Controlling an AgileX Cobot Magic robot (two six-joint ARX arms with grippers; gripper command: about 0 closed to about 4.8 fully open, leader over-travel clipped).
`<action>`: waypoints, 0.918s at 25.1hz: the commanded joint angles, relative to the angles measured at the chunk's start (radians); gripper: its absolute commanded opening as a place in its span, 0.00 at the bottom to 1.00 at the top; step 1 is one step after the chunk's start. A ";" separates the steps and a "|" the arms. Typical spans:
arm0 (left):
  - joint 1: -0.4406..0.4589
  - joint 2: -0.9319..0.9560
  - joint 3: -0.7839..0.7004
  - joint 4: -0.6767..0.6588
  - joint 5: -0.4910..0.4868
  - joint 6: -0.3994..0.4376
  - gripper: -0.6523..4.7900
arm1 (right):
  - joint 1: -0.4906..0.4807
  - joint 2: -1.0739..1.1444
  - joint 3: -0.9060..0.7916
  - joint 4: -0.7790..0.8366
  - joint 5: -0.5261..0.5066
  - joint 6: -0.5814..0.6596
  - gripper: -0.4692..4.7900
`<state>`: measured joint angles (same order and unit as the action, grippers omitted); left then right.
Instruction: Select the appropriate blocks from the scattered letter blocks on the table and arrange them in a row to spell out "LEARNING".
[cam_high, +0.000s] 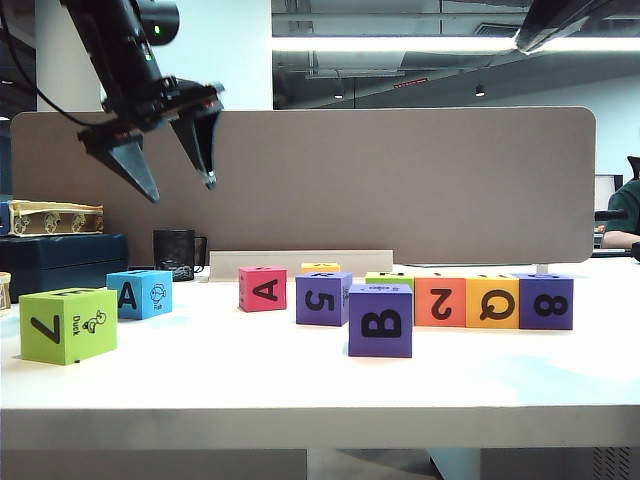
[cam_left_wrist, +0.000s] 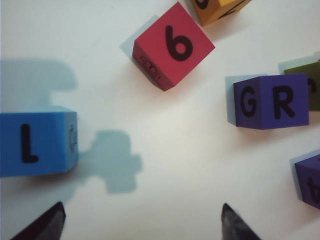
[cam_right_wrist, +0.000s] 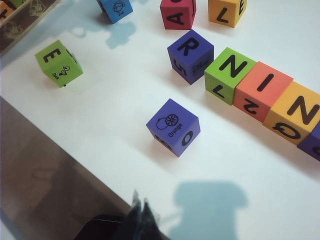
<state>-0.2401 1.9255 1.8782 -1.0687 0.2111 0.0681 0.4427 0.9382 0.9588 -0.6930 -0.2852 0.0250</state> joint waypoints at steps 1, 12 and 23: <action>0.000 -0.018 0.004 0.025 -0.005 0.003 0.84 | 0.001 -0.001 0.005 0.025 -0.002 -0.003 0.09; -0.074 -0.010 0.002 0.205 -0.016 -0.063 0.84 | 0.001 -0.001 0.005 0.024 -0.003 -0.003 0.09; -0.073 -0.011 0.002 0.204 -0.146 -0.053 0.84 | 0.001 -0.001 0.005 0.024 -0.003 -0.003 0.09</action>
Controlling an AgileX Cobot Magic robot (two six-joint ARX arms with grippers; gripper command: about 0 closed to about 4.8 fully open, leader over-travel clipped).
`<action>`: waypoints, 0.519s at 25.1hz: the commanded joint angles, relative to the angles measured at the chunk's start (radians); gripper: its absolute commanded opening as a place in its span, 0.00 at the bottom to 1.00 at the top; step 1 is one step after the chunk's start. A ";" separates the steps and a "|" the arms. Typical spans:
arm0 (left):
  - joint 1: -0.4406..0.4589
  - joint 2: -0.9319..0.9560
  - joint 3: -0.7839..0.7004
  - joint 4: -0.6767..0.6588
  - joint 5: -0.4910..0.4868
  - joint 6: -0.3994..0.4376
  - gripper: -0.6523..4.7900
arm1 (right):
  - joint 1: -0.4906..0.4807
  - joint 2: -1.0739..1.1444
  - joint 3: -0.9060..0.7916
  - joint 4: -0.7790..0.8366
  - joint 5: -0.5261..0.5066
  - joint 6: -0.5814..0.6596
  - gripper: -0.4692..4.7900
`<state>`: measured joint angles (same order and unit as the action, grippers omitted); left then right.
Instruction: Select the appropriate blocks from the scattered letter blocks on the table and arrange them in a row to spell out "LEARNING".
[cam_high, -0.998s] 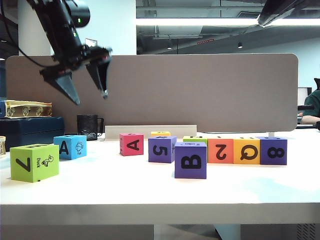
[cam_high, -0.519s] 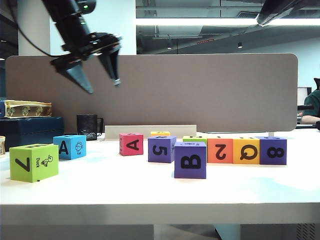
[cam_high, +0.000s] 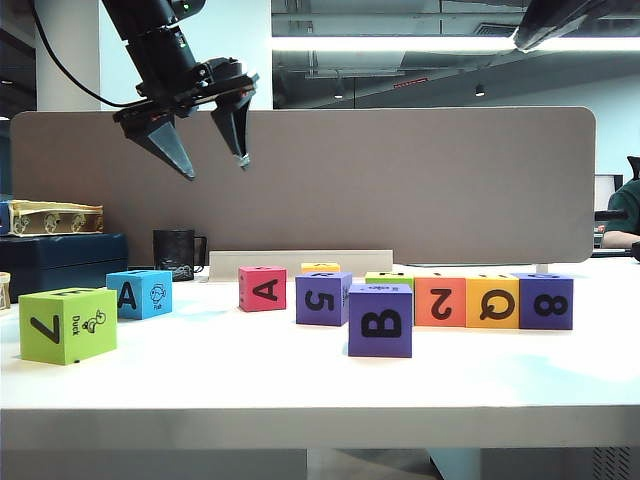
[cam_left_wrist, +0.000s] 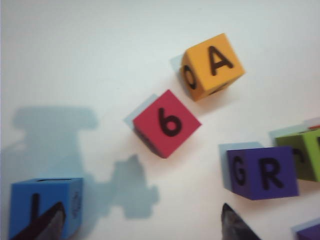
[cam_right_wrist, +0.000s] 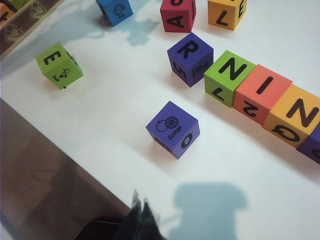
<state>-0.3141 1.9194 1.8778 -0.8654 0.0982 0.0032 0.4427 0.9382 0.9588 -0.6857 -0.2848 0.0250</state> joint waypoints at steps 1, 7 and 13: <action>0.001 -0.005 0.003 0.001 -0.034 0.012 0.84 | 0.001 -0.001 0.005 0.016 -0.003 -0.003 0.09; 0.001 -0.004 0.003 0.002 -0.031 0.012 0.84 | 0.001 -0.001 0.005 0.016 -0.003 -0.003 0.09; 0.001 -0.004 0.003 0.018 -0.032 0.011 0.84 | 0.001 -0.001 0.005 0.016 -0.003 -0.003 0.09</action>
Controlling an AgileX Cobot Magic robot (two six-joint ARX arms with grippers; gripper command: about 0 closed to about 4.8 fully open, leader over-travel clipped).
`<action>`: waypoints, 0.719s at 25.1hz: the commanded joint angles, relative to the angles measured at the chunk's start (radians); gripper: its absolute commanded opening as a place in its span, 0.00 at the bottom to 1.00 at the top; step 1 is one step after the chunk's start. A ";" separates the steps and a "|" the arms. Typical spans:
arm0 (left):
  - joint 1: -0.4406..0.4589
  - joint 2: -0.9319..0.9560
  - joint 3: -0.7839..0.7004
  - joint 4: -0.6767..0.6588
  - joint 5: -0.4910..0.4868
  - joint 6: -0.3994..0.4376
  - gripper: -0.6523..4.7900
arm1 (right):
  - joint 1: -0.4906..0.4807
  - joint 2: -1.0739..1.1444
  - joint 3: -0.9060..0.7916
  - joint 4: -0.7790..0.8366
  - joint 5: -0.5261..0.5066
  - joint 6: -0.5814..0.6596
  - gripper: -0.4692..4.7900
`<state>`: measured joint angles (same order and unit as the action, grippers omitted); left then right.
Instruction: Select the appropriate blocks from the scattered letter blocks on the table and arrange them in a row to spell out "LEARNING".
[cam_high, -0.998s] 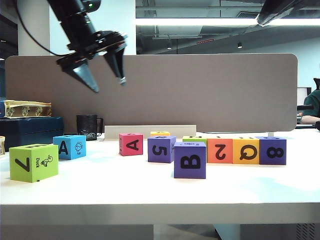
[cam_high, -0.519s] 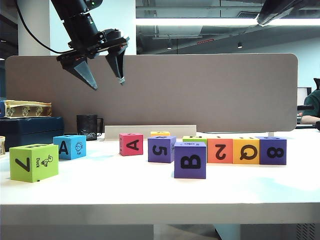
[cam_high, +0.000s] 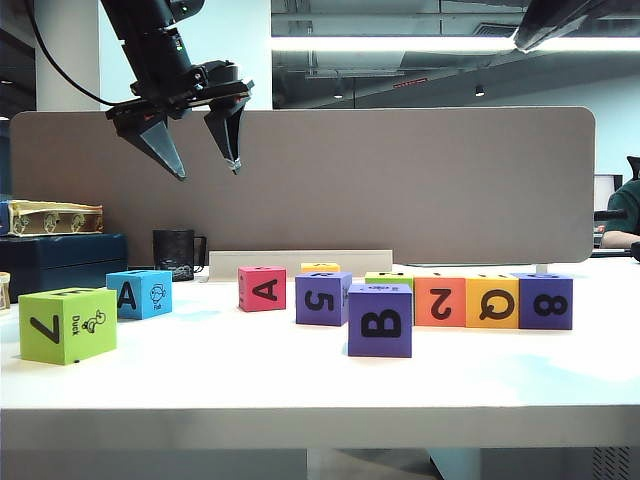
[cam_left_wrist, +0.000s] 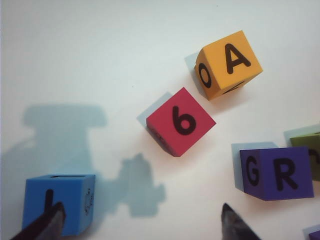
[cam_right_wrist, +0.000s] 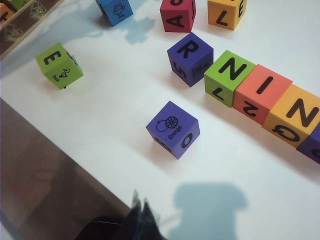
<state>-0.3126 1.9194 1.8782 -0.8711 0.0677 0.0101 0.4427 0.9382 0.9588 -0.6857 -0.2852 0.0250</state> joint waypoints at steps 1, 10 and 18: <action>-0.001 -0.004 0.002 0.029 0.000 0.004 0.84 | 0.001 -0.001 0.005 0.016 -0.002 -0.003 0.09; -0.001 -0.004 0.002 0.051 -0.004 0.018 0.84 | 0.001 -0.001 0.005 0.016 -0.002 -0.003 0.09; 0.002 -0.002 -0.003 -0.027 -0.042 0.066 0.84 | 0.001 -0.001 0.005 0.017 -0.002 -0.003 0.09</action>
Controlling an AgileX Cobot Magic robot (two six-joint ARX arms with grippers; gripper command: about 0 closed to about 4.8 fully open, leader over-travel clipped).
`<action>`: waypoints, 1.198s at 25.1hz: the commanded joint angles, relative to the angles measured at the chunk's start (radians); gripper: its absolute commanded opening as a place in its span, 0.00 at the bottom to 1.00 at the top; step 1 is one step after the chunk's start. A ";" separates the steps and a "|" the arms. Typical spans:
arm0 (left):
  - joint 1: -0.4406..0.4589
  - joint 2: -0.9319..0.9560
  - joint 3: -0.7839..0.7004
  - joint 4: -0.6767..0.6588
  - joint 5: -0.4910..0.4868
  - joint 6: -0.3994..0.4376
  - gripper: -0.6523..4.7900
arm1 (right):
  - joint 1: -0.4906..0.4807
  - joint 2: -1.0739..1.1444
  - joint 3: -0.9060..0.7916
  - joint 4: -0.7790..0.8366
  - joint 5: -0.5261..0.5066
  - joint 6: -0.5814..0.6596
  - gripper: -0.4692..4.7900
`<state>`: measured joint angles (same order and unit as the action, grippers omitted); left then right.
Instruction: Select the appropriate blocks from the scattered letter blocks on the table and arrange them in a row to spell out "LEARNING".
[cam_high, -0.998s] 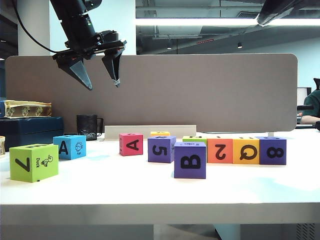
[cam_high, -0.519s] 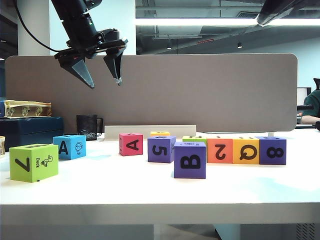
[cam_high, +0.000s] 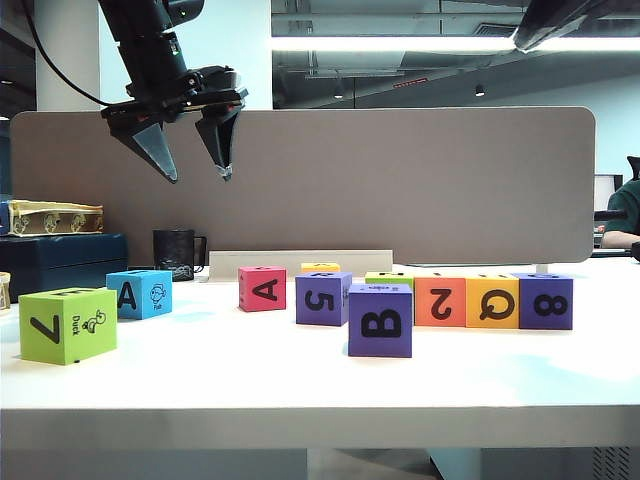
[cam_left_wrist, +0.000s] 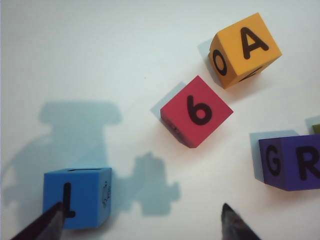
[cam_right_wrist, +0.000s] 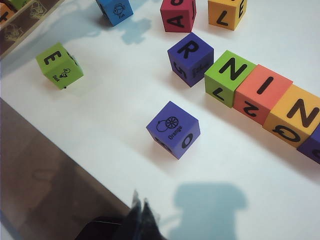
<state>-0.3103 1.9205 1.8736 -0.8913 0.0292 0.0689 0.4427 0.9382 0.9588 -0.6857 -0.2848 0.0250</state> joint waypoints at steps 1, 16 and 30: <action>-0.001 -0.003 0.001 -0.015 -0.004 0.006 0.84 | 0.001 -0.001 0.005 0.017 -0.003 -0.003 0.09; -0.001 -0.003 0.001 -0.325 -0.006 0.002 0.84 | 0.001 -0.001 0.005 0.034 -0.003 -0.003 0.09; -0.050 0.077 0.002 0.058 0.106 -0.111 0.84 | 0.000 0.000 0.005 0.040 0.005 -0.003 0.09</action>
<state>-0.3450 1.9865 1.8725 -0.8841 0.1272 -0.0334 0.4427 0.9386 0.9588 -0.6621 -0.2832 0.0250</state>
